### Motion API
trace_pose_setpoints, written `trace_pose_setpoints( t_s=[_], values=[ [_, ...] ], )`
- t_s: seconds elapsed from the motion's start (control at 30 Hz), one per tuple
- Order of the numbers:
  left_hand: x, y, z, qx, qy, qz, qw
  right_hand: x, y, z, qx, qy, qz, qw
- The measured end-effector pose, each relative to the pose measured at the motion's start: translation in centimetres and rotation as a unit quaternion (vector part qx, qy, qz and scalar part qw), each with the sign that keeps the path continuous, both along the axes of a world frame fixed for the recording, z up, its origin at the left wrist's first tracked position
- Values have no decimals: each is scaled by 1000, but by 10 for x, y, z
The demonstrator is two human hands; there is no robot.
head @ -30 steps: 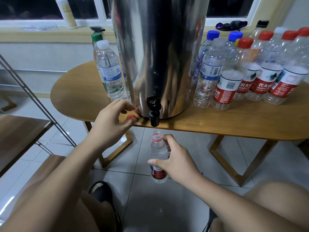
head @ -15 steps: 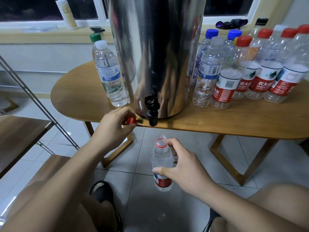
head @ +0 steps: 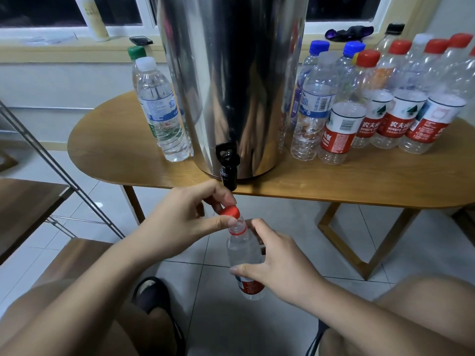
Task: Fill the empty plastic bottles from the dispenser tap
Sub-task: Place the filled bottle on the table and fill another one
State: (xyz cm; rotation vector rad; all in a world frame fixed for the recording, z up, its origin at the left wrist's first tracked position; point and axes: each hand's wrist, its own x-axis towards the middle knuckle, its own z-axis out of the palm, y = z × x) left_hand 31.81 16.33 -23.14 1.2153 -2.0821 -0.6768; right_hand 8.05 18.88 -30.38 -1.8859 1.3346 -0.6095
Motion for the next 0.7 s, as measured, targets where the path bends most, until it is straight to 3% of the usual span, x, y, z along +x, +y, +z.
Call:
trace_pose_setpoints(
  t_s=[0.4, 0.6, 0.7],
  values=[
    [-9, 3, -6, -47, -52, -30, 997, 1, 1, 2, -6, 12, 7, 1000],
    [-4, 1, 2, 32, -52, -54, 997, 0, 1, 2, -2, 9, -6, 1000],
    [-3, 3, 3, 22, -66, -43, 997, 1, 2, 3, 2, 4, -5, 1000]
  ],
)
